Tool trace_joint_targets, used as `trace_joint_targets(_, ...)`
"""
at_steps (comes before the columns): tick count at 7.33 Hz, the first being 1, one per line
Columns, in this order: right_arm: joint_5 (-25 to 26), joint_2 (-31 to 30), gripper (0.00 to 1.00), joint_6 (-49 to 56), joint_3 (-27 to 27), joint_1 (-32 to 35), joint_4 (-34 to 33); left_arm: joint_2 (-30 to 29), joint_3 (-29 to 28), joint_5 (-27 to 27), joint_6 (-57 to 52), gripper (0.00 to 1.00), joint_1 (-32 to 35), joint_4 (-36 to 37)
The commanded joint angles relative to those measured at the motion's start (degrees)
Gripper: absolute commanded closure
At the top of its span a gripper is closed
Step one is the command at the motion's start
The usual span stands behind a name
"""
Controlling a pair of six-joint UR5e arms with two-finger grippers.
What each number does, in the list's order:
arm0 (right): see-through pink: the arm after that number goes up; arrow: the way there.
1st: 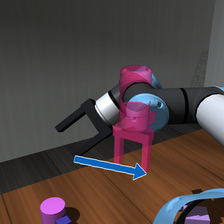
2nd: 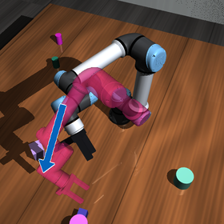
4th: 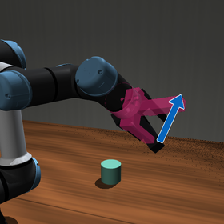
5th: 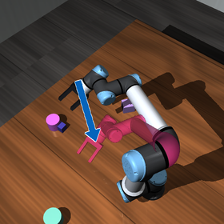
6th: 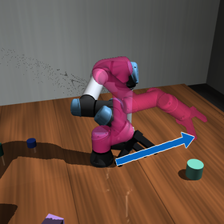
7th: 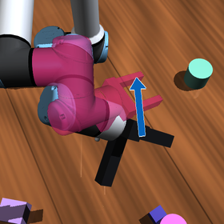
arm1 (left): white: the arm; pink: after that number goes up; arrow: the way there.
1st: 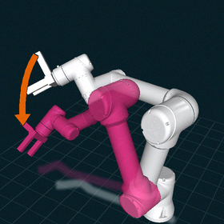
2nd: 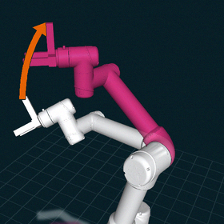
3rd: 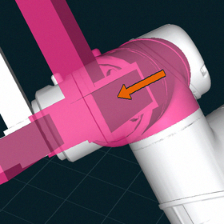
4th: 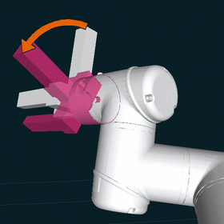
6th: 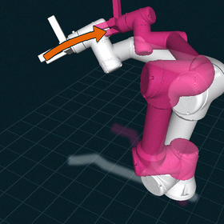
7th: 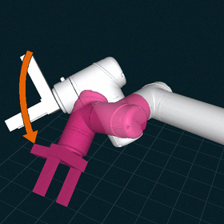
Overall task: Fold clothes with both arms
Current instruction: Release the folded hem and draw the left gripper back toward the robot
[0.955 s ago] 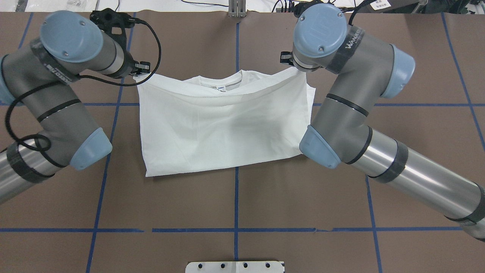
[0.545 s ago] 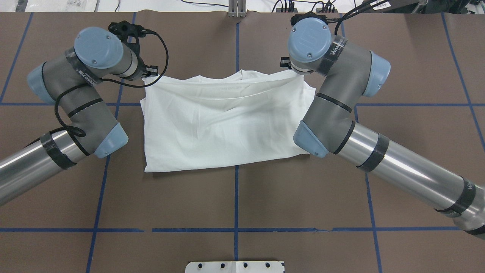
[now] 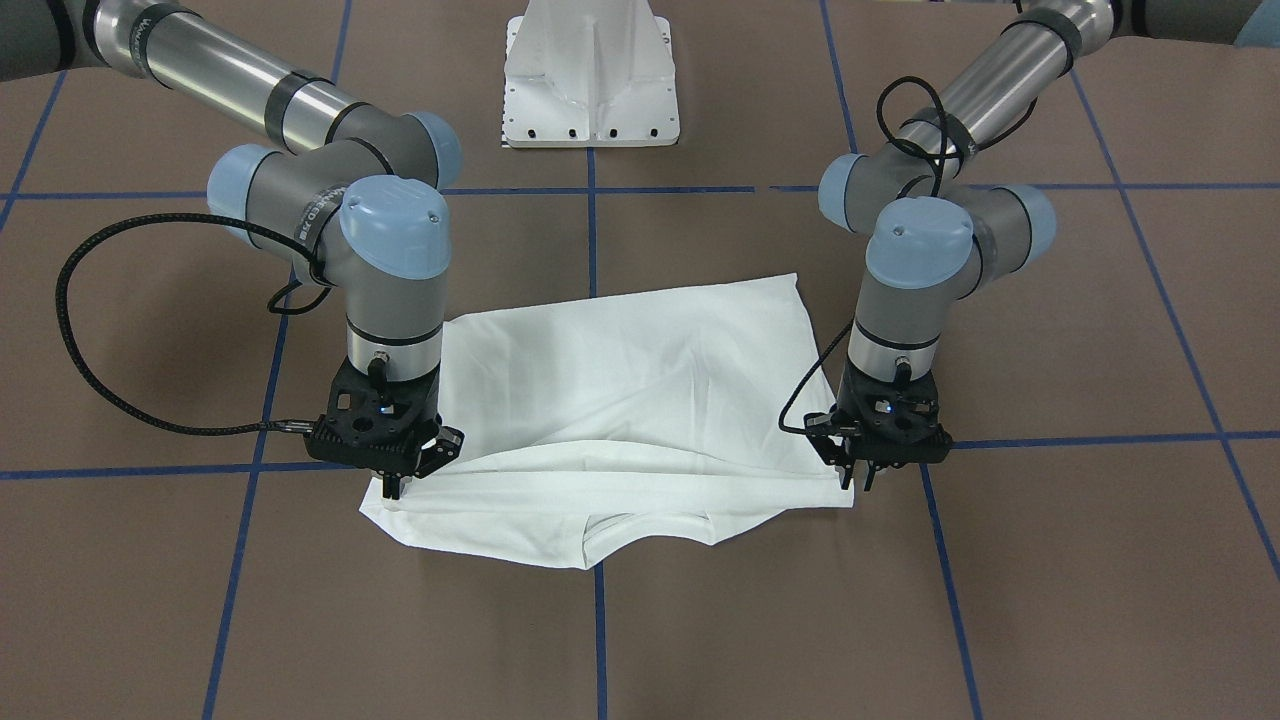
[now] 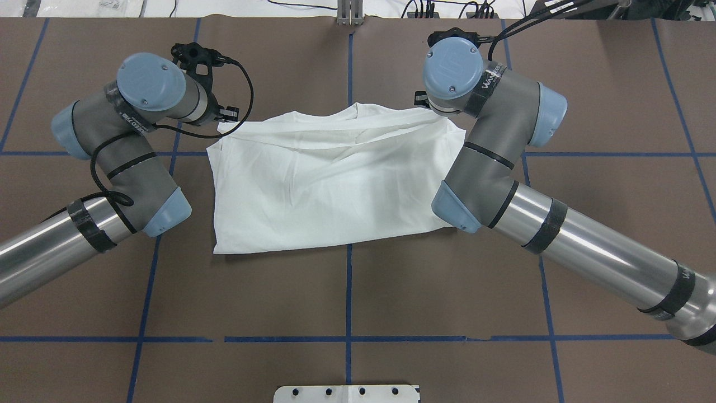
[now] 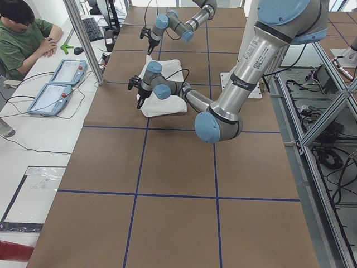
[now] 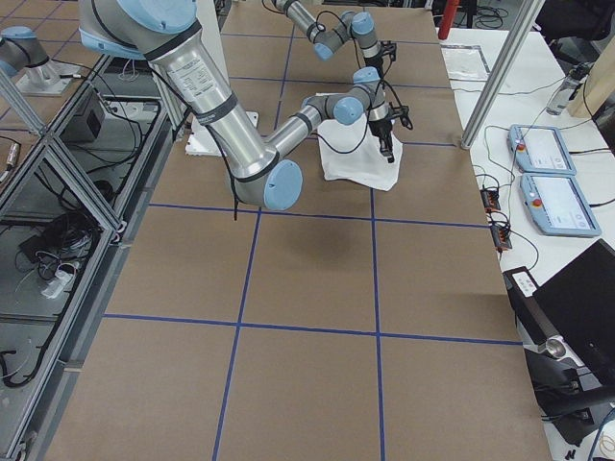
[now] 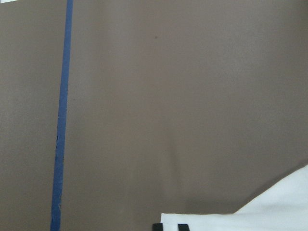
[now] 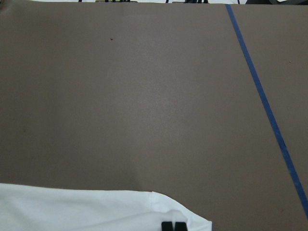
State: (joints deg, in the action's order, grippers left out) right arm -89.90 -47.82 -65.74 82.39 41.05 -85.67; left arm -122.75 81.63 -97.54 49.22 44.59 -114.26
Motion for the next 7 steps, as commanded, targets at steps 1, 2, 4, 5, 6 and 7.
trace_joint_targets(1, -2.46, -0.16, 0.0, 5.43, 1.18, 1.13, 1.38, 4.33, 6.92, -3.67, -3.52, 0.0, 0.15, -0.69)
trace_joint_targets(2, -3.69, -0.51, 0.0, 6.41, 1.36, 1.48, 1.47, 7.58, 12.1, -6.75, -2.39, 0.0, -0.46, -2.52)
trace_joint_targets(4, -3.79, -1.3, 0.0, 6.41, 1.37, 1.49, 3.66, 16.01, 21.08, -7.58, 9.44, 0.0, -7.89, -4.82)
trace_joint_targets(5, -3.79, -1.65, 0.0, 6.41, 1.37, 1.49, 4.37, 16.92, 21.55, -5.05, 11.75, 0.0, -10.63, -5.7)
trace_joint_targets(6, -3.7, -1.66, 0.0, 6.41, 1.45, 1.49, 4.46, 18.06, 21.47, -3.54, 14.12, 0.0, -13.18, -6.14)
trace_joint_targets(7, -3.7, -1.66, 0.0, 6.33, 1.71, 1.49, 4.55, 18.33, 21.29, -2.4, 15.63, 0.0, -15.3, -6.76)
